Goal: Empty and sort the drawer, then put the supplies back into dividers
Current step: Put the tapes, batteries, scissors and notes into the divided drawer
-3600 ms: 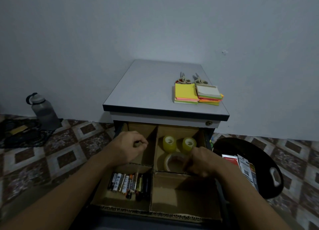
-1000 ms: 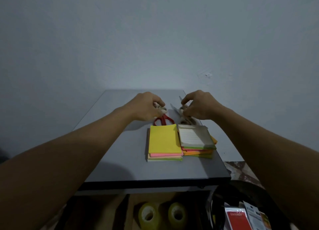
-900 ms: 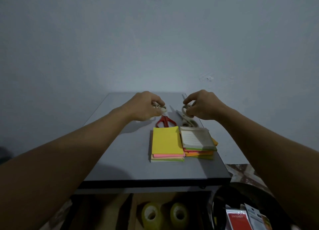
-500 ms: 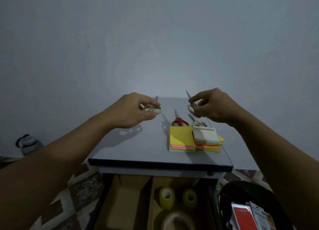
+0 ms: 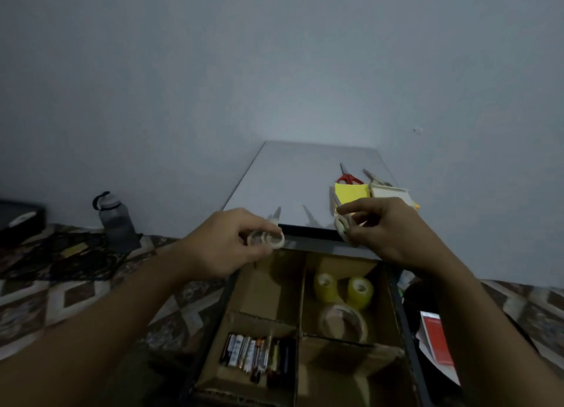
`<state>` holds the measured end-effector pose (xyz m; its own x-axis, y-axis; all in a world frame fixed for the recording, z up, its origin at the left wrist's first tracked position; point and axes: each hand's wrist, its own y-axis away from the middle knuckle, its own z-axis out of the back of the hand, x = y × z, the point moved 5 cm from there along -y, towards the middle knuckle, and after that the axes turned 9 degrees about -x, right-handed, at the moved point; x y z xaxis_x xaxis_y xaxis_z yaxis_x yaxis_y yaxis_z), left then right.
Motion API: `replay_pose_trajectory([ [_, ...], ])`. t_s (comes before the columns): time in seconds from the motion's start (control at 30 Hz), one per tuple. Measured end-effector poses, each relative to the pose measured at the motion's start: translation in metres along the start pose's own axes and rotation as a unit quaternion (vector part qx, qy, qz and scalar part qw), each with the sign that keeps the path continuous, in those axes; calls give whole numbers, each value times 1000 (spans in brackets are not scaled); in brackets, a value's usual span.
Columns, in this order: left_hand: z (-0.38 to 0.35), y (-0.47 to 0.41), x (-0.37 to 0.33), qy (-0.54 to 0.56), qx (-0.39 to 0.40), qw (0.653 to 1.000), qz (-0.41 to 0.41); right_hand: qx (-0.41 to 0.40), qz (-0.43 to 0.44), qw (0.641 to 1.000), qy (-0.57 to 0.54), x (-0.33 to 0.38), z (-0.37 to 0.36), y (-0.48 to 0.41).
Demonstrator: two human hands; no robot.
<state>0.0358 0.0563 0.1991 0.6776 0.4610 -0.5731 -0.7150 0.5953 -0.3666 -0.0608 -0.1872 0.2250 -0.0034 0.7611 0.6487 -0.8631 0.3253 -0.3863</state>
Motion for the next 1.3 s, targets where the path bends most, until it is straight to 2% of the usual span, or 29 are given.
replay_pose_trajectory([
  [0.27,-41,45,34,-18,100,994,37,47,-13,999,-14,-10,-21,21],
  [0.57,-120,12,69,-126,199,972,5,74,-23,997,-9,-19,-34,25],
  [0.8,-156,-6,93,-204,279,938,24,95,-45,995,-1,-37,-41,29],
  [1.17,-161,-8,96,-233,329,915,20,100,-46,994,-3,-35,-49,29],
  [1.3,-154,-5,94,-192,277,941,35,102,-37,994,-1,-30,-47,32],
])
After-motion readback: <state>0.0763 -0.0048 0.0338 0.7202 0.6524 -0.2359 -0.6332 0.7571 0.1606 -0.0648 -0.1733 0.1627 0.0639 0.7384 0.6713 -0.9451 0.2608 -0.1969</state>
